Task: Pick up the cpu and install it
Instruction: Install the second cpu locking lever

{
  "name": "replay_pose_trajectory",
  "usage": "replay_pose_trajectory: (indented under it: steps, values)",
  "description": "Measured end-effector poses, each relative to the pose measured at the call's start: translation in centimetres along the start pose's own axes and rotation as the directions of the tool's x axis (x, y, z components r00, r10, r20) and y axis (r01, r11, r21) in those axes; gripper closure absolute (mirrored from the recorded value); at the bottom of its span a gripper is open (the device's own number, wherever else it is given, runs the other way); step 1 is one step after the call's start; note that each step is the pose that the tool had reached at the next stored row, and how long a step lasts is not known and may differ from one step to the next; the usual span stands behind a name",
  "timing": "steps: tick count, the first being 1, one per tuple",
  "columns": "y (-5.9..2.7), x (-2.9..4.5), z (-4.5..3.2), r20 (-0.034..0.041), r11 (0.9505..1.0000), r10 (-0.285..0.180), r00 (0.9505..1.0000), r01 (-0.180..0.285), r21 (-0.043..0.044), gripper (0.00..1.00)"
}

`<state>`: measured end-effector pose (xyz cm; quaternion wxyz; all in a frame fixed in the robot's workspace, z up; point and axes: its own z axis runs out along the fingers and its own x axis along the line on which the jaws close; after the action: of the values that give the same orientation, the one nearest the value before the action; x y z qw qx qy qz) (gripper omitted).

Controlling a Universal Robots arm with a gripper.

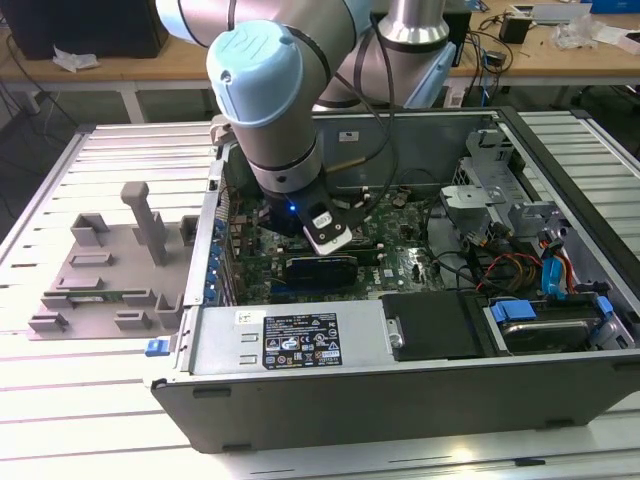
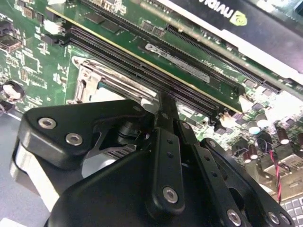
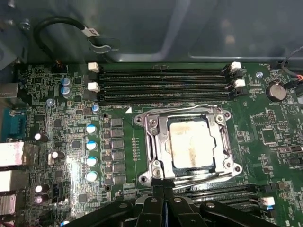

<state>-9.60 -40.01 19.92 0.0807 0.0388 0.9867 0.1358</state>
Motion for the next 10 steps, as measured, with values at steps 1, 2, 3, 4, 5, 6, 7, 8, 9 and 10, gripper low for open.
replay_pose_trajectory:
  steps: [1, 2, 3, 4, 5, 6, 7, 8, 9, 10]
  values:
    - [-0.03, 0.11, 0.05, -0.0002, 1.0000, 0.001, 1.0000, -0.001, -0.0027, 0.89]
    - [-0.06, 0.19, 0.09, -0.0003, 1.0000, 0.002, 1.0000, -0.002, -0.0066, 0.89]
    - [-0.08, 0.25, 0.11, -0.0004, 0.9999, 0.003, 1.0000, -0.003, -0.0099, 0.89]
    - [-0.10, 0.35, 0.13, -0.0005, 0.9999, 0.004, 1.0000, -0.004, -0.0149, 0.89]
    - [-0.11, 0.44, 0.15, -0.0006, 0.9998, 0.005, 1.0000, -0.005, -0.0194, 0.89]
    - [-0.14, 0.56, 0.21, -0.0011, 0.9996, 0.006, 1.0000, -0.006, -0.0284, 0.89]
    - [-0.17, 0.60, 0.30, -0.0013, 0.9994, 0.007, 1.0000, -0.007, -0.0337, 0.89]
    - [-0.20, 0.64, 0.42, -0.0014, 0.9993, 0.008, 1.0000, -0.008, -0.0375, 0.89]
    - [-0.24, 0.71, 0.50, -0.0016, 0.9992, 0.009, 1.0000, -0.009, -0.0394, 0.89]
    - [-0.26, 0.76, 0.56, -0.0017, 0.9991, 0.009, 1.0000, -0.009, -0.0408, 0.89]
